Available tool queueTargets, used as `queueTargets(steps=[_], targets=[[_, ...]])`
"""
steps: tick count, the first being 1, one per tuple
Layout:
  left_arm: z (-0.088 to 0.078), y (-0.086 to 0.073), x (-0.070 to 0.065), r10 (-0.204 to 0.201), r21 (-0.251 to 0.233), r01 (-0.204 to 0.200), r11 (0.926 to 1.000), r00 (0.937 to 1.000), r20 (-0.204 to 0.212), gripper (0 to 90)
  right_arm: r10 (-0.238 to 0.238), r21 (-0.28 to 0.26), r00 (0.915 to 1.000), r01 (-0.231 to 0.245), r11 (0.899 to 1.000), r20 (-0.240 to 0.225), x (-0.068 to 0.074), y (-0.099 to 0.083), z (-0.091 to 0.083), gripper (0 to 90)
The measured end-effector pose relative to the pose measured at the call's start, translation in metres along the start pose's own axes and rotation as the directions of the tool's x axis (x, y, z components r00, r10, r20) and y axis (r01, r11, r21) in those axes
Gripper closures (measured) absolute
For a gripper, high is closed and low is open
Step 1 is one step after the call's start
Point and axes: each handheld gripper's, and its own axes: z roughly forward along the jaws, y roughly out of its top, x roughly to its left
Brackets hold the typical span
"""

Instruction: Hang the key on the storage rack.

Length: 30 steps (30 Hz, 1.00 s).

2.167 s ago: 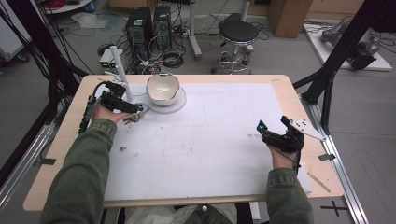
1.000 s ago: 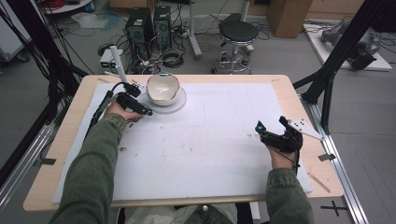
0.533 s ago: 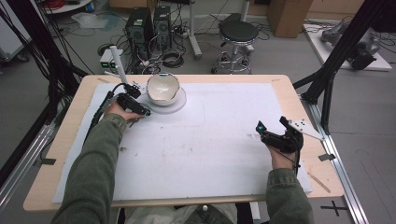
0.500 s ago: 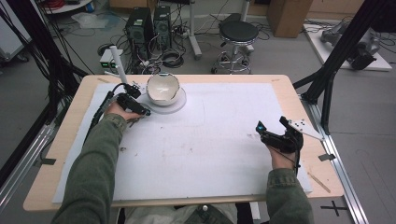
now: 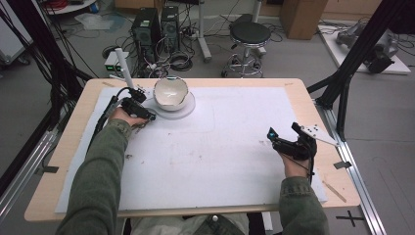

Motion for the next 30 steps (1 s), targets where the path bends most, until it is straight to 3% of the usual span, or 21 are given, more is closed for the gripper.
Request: queueTargets(steps=[1, 3, 4, 7, 8, 10, 19, 25, 30], targets=[[0.001, 0.0, -0.003, 0.029, 0.002, -0.029, 0.9996, 0.9994, -0.017, 51.4, -0.001, -0.001, 1.0, 0.001, 1.0, -0.001, 0.0, 0.0, 0.0, 2.4], [0.001, 0.001, -0.004, 0.026, -0.002, -0.026, 0.9996, 0.9996, -0.012, 57.5, -0.006, -0.003, 1.0, 0.006, 1.0, 0.001, 0.0, 0.0, 0.0, 2.4], [0.0, 0.001, -0.006, 0.048, 0.002, -0.048, 0.9988, 0.9988, 0.001, 62.3, -0.004, -0.001, 1.0, 0.004, 1.0, 0.002, 0.0, 0.0, 0.0, 2.4], [0.0, 0.001, -0.008, 0.05, 0.002, -0.05, 0.9987, 0.9986, 0.014, 74.1, 0.0, -0.004, 1.0, 0.0, 1.0, 0.008, 0.0, 0.0, -0.001, 2.4], [0.0, 0.002, -0.01, 0.067, 0.004, -0.067, 0.9977, 0.9975, 0.023, 79.8, 0.003, -0.006, 0.9999, -0.003, 1.0, 0.01, 0.0, 0.0, -0.001, 2.4], [0.0, 0.003, -0.013, 0.083, 0.011, -0.083, 0.9965, 0.9965, 0.009, 80.3, -0.001, -0.004, 1.0, 0.001, 1.0, 0.008, 0.0, 0.0, -0.001, 2.4], [-0.001, 0.003, -0.014, 0.079, 0.011, -0.079, 0.9968, 0.9968, 0.009, 81.1, 0.004, -0.01, 0.9999, -0.004, 1.0, 0.013, -0.001, 0.001, -0.001, 2.4], [-0.003, 0.004, -0.018, 0.106, 0.026, -0.106, 0.994, 0.9944, 0.002, 81.1, 0.005, -0.013, 0.9999, -0.005, 1.0, 0.012, -0.002, 0.001, -0.002, 2.4], [-0.008, 0.004, -0.018, 0.105, 0.014, -0.105, 0.9944, 0.9945, -0.004, 81.1, 0.005, -0.015, 0.9999, -0.005, 1.0, 0.013, -0.002, 0.001, -0.002, 2.4]])
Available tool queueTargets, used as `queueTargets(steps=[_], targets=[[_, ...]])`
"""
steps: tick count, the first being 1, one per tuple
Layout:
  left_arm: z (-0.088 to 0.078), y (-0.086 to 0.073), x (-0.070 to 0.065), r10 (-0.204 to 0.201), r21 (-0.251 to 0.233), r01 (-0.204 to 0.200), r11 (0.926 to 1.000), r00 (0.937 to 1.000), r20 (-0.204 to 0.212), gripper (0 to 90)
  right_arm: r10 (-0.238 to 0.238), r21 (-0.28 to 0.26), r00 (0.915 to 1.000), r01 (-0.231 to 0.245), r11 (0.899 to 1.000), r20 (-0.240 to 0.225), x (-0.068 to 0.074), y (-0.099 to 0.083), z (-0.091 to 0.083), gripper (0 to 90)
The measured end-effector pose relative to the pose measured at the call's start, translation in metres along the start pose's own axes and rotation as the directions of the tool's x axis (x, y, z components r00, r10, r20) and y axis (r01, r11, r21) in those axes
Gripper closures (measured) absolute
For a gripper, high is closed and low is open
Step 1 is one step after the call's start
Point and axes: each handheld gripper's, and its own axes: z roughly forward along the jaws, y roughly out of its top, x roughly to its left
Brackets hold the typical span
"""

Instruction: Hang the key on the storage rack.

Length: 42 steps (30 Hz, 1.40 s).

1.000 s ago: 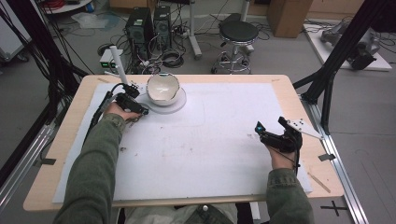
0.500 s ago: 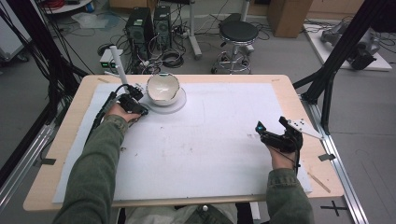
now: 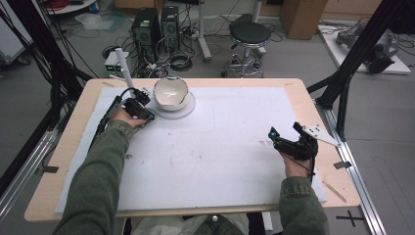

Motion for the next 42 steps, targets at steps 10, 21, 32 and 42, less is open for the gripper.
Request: queueTargets(steps=[10, 21, 32, 42], targets=[[-0.026, 0.001, -0.008, 0.034, -0.043, -0.035, 0.9985, 0.9994, -0.01, 81.4, 0.001, 0.002, 1.0, -0.001, 1.0, -0.002, 0.0, 0.0, 0.001, 2.4], [-0.045, -0.006, -0.006, 0.03, -0.089, -0.03, 0.9956, 0.9995, -0.004, 89.1, 0.0, 0.003, 1.0, 0.0, 1.0, 0.0, 0.0, 0.0, 0.0, 2.4], [-0.08, -0.004, -0.006, 0.028, -0.164, -0.028, 0.9861, 0.9996, -0.001, 89.2, -0.002, 0.004, 1.0, 0.002, 1.0, -0.001, 0.0, 0.0, 0.0, 2.4], [-0.118, -0.003, -0.007, 0.042, -0.206, -0.051, 0.9771, 0.9982, -0.043, 89.1, 0.003, -0.001, 1.0, -0.003, 1.0, 0.0, 0.0, 0.0, 0.0, 2.4]])
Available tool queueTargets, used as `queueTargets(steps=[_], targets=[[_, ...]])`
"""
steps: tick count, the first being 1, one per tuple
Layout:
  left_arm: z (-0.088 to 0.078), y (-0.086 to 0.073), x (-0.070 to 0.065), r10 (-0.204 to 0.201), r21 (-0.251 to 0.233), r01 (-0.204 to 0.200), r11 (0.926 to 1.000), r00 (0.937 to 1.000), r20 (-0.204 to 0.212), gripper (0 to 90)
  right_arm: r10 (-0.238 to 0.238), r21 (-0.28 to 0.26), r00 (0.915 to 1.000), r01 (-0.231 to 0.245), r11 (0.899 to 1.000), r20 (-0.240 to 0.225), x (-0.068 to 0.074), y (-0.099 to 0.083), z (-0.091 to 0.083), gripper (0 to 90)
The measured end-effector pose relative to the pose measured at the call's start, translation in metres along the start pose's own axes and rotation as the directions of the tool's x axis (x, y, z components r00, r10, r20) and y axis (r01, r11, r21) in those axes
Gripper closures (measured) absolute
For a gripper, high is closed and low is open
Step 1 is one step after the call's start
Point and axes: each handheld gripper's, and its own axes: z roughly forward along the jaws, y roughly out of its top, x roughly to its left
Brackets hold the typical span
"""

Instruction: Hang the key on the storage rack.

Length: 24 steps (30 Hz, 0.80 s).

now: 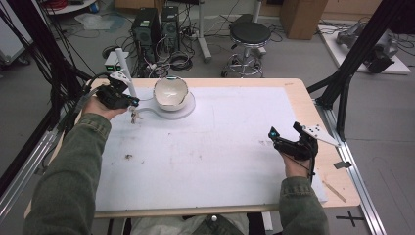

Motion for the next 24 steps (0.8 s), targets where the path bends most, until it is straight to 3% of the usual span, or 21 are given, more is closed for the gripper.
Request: queueTargets(steps=[11, 19, 24], targets=[[-0.023, 0.006, 0.002, 0.011, -0.024, -0.012, 0.9996, 0.9993, -0.035, 89.1, 0.004, 0.0, 1.0, -0.004, 1.0, 0.0, 0.0, 0.0, -0.001, 2.4], [-0.034, 0.005, 0.006, -0.002, -0.036, 0.0, 0.9993, 0.9991, -0.042, 89.0, 0.002, 0.001, 1.0, -0.002, 1.0, -0.001, 0.0, 0.0, 0.0, 2.4], [-0.045, 0.009, 0.007, 0.021, -0.046, -0.024, 0.9986, 0.9973, -0.071, 89.0, 0.004, 0.002, 1.0, -0.004, 1.0, 0.0, 0.0, 0.0, 0.0, 2.4]])
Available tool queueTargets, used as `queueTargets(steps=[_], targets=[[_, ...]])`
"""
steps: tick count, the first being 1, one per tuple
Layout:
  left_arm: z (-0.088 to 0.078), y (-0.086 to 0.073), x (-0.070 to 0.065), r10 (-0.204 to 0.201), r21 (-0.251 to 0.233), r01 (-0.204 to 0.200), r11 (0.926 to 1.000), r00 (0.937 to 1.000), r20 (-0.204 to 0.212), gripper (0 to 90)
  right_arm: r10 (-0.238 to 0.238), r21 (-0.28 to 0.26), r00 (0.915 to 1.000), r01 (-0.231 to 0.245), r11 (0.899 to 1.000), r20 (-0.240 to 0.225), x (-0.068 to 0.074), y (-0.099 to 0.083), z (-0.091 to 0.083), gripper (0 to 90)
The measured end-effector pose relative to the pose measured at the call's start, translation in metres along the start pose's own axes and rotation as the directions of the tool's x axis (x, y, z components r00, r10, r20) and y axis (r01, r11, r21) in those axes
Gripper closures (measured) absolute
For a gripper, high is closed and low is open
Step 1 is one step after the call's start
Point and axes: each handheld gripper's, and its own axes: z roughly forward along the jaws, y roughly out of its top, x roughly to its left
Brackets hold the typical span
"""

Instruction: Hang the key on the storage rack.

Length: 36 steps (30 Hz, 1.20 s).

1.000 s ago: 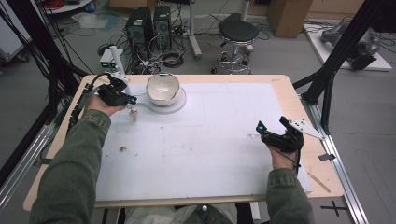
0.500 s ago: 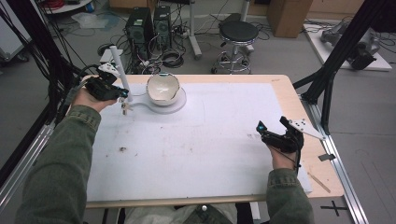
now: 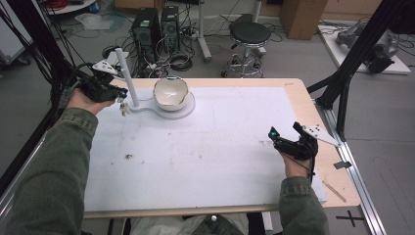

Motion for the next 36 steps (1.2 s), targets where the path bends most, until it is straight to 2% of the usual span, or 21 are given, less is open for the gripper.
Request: queueTargets(steps=[6, 13, 15, 16, 17, 20, 26, 31, 36], targets=[[-0.011, 0.015, -0.001, 0.02, -0.013, -0.02, 0.9997, 0.9998, -0.007, 89.0, -0.001, -0.003, 1.0, 0.001, 1.0, -0.002, 0.0, 0.0, 0.0, 2.4], [-0.015, 0.027, 0.0, 0.027, -0.011, -0.027, 0.9996, 0.9995, -0.015, 89.0, 0.0, 0.001, 1.0, 0.0, 1.0, -0.007, 0.0, 0.0, 0.001, 2.4], [-0.016, 0.029, 0.0, 0.022, -0.02, -0.022, 0.9996, 0.9997, -0.011, 89.0, 0.004, 0.003, 1.0, -0.003, 1.0, -0.008, 0.0, 0.0, 0.001, 2.4], [-0.017, 0.03, 0.003, 0.005, -0.032, -0.004, 0.9995, 0.9999, 0.012, 89.0, 0.002, 0.001, 1.0, -0.002, 1.0, -0.009, 0.0, 0.0, 0.001, 2.4], [-0.017, 0.03, 0.004, -0.002, -0.036, 0.002, 0.9993, 0.9999, 0.016, 89.0, 0.005, 0.001, 0.9999, -0.005, 1.0, -0.01, 0.0, 0.0, 0.001, 2.4], [-0.018, 0.032, 0.009, -0.011, -0.029, 0.011, 0.9995, 0.9999, 0.005, 89.0, 0.004, 0.002, 0.9999, -0.004, 1.0, -0.012, 0.0, 0.0, 0.001, 2.4], [-0.026, 0.042, 0.016, -0.025, -0.056, 0.024, 0.9981, 0.9997, -0.006, 89.0, 0.008, 0.004, 0.9999, -0.008, 1.0, -0.01, 0.0, 0.0, 0.001, 2.4], [-0.032, 0.049, 0.019, -0.02, -0.065, 0.02, 0.9977, 0.9998, -0.007, 89.0, 0.007, 0.004, 0.9999, -0.006, 1.0, -0.011, 0.0, 0.0, 0.001, 2.4], [-0.035, 0.06, 0.022, -0.018, -0.082, 0.016, 0.9965, 0.9995, -0.027, 89.0, 0.007, 0.003, 0.9999, -0.007, 1.0, -0.01, -0.001, 0.0, 0.0, 2.4]])
